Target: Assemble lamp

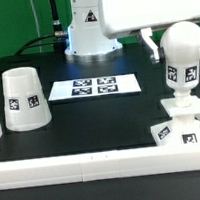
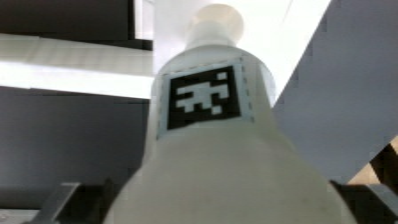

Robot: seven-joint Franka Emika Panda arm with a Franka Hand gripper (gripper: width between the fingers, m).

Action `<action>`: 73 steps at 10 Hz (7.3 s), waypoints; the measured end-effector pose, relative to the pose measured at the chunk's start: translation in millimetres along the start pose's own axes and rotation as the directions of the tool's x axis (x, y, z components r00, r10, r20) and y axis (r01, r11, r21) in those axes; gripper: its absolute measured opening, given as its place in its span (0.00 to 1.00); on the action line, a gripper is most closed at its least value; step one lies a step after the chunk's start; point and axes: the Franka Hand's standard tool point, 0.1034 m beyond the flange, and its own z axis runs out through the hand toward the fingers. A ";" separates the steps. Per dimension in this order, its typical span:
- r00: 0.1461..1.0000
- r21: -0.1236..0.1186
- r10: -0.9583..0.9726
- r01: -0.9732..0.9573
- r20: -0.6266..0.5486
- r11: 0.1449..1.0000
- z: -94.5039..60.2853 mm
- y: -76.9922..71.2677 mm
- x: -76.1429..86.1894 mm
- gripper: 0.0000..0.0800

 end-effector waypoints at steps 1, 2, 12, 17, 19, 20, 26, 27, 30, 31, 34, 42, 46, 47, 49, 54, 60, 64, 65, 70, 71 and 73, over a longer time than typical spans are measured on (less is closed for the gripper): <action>1.000 0.000 0.000 0.000 0.003 1.000 1.0 -0.1 -1.2 0.72; 1.000 0.003 -0.004 0.004 0.007 1.000 2.7 -3.5 -2.9 0.72; 1.000 -0.001 -0.006 0.006 -0.007 1.000 14.5 -2.6 -10.7 0.73; 1.000 -0.001 -0.007 0.007 -0.010 1.000 10.8 -1.8 -7.6 0.87; 1.000 -0.001 -0.011 0.011 -0.007 1.000 -2.4 -0.6 1.5 0.87; 1.000 0.002 -0.013 0.013 0.000 1.000 -9.0 -2.5 5.0 0.87; 0.999 0.008 -0.024 0.024 0.041 1.000 -14.1 -1.1 10.1 0.87; 0.988 0.021 -0.025 0.022 0.153 1.000 -10.2 -1.2 1.7 0.87; 0.940 0.045 -0.027 0.012 0.340 0.999 -7.9 -0.6 0.1 0.87; 0.930 0.051 -0.029 0.011 0.365 0.999 -6.0 -2.8 1.7 0.87; 0.828 0.085 -0.047 -0.001 0.559 0.996 -2.2 -9.6 -8.6 0.87; 0.826 0.094 -0.060 0.009 0.561 0.996 3.1 -7.9 -7.5 0.76; 0.826 0.084 -0.042 -0.006 0.563 0.996 3.1 -8.0 -7.5 0.72; 0.825 0.065 -0.006 -0.036 0.565 0.997 3.1 -8.2 -7.5 0.72; 0.793 -0.037 0.223 -0.246 0.566 0.968 2.9 -7.6 -8.3 0.72; 0.619 -0.217 0.610 -0.591 0.495 0.777 6.0 -4.1 -3.3 0.72; 0.344 -0.334 0.868 -0.821 0.358 0.463 4.9 0.7 -6.5 0.72; 0.082 -0.348 0.965 -0.922 0.249 0.168 7.7 3.5 -2.1 0.72; 0.029 -0.361 0.973 -0.926 0.229 0.113 7.8 2.1 -2.0 0.72; 0.156 -0.381 0.955 -0.891 0.254 0.247 7.9 -1.1 -8.3 0.87; 0.309 -0.348 0.904 -0.847 0.294 0.402 8.0 1.3 -8.8 0.87; 0.418 -0.308 0.844 -0.798 0.336 0.518 8.3 1.5 -9.0 0.87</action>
Offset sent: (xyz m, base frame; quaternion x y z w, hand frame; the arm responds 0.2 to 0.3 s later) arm -0.0031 0.0048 -0.0066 0.0041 0.0047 -0.0034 1.0000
